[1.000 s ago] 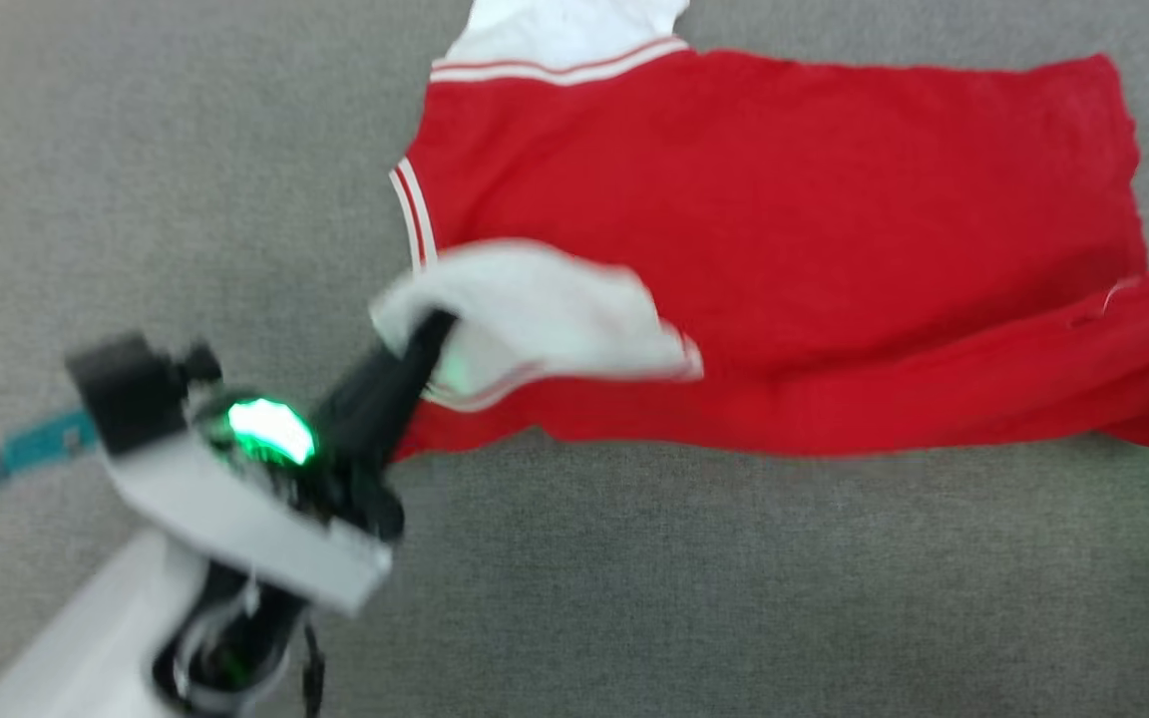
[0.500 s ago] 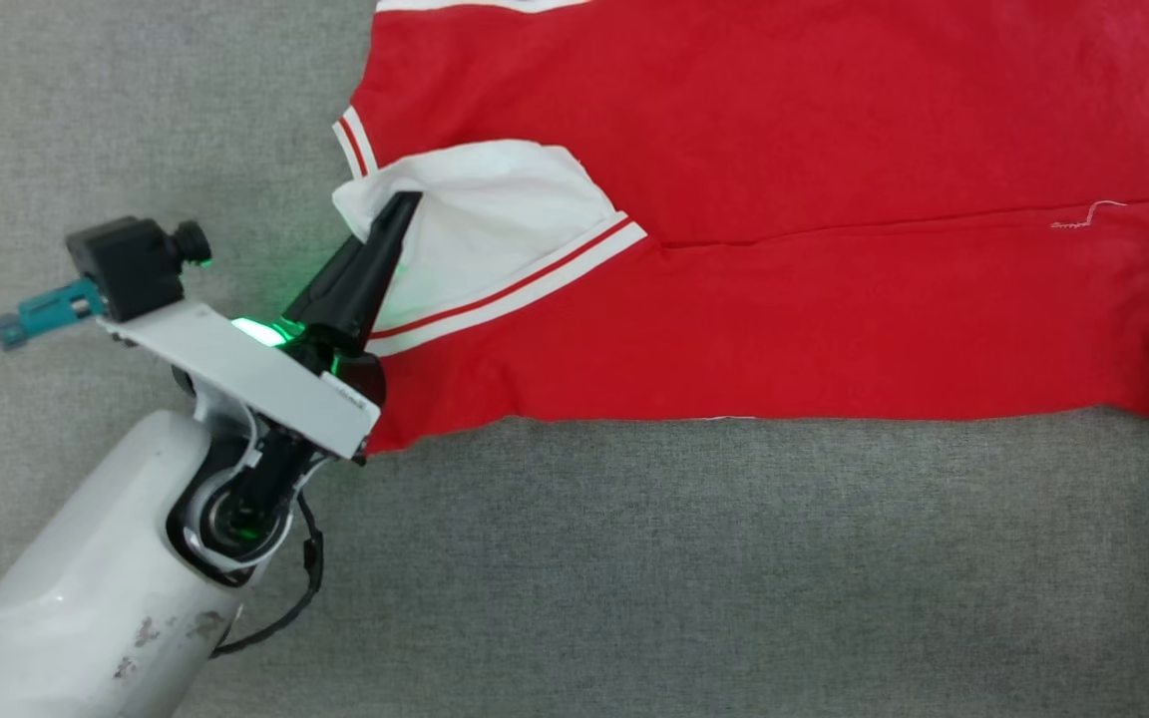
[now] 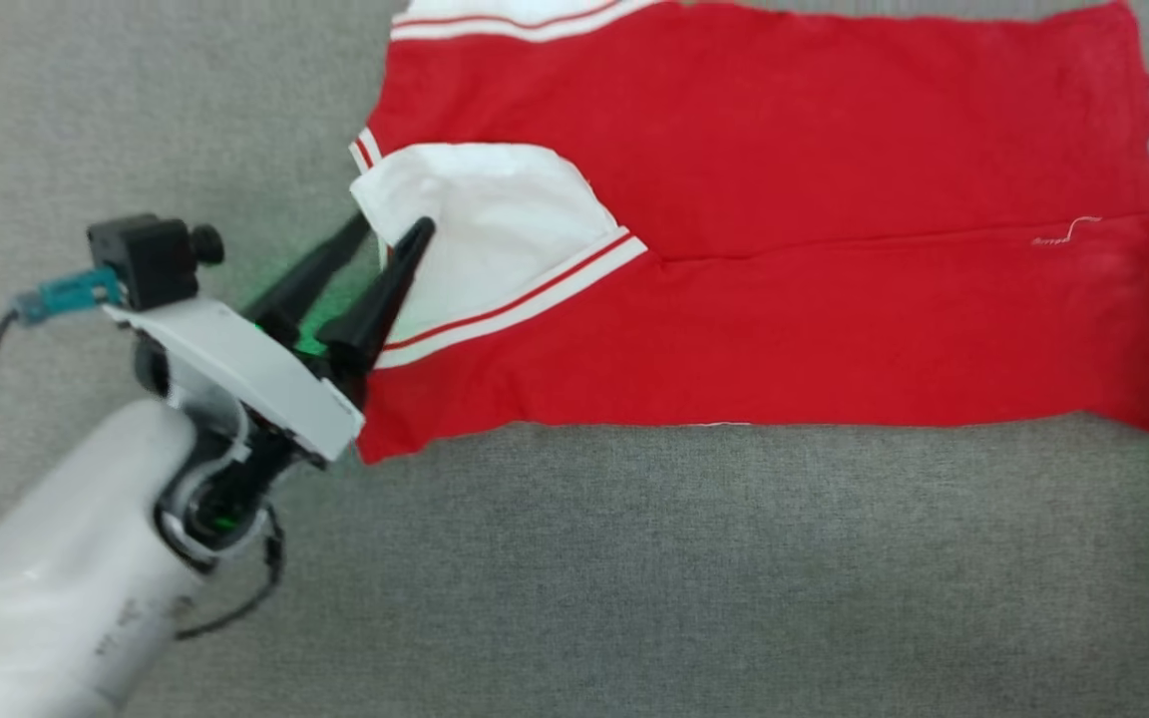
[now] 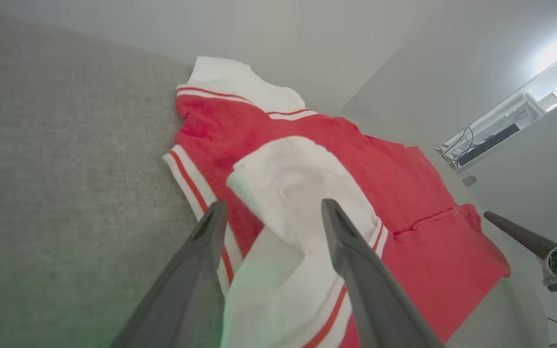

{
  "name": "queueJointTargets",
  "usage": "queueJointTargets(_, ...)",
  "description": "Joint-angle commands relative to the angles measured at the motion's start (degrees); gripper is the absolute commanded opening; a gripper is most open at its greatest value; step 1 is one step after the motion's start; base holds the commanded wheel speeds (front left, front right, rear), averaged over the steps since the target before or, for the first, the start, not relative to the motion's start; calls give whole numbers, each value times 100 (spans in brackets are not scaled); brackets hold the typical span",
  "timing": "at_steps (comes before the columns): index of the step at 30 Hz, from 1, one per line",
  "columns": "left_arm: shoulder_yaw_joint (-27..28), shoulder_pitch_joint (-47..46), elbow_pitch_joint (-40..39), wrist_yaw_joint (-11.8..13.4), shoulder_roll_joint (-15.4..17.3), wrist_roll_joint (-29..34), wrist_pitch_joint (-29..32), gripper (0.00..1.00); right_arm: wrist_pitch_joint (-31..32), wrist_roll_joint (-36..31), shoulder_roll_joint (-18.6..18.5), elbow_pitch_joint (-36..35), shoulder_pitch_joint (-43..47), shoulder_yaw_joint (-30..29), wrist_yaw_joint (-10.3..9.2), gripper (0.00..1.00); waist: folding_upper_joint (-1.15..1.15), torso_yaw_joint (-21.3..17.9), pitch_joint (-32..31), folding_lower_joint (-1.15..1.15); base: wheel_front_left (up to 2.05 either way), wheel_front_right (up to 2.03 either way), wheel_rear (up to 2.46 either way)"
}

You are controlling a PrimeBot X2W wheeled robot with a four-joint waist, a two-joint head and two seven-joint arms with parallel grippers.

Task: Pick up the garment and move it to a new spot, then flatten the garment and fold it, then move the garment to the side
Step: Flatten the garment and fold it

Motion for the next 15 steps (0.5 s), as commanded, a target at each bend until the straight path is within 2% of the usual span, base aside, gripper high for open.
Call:
queueJointTargets(1, -51, -185, 7, 9, 140, 127, 65, 100, -97, -139, -23, -8, 11, 5, -6, 100, 0, 64, -333, 0, 0, 0, 0)
queueJointTargets(6, -151, -414, -43, 90, 467, 285, 464, 100, -197, -232, -24, -109, 81, 31, -6, 100, 0, 97, -685, 0, 0, 0, 0)
queueJointTargets(8, -265, -517, -135, 260, 626, 358, 855, 100, -201, -253, -28, -200, 126, 58, -6, 100, 0, 115, -827, 0, 0, 0, 0)
queueJointTargets(13, -816, -693, -567, 781, 990, 275, 2526, 100, -73, -246, -32, -471, 246, 55, -6, 100, 0, 187, -1012, 0, 0, 0, 0)
queueJointTargets(15, -1052, -759, -822, 808, 1096, 173, 3223, 100, -24, -292, -20, -524, 275, 41, -6, 100, 0, 202, -1024, 0, 0, 0, 0)
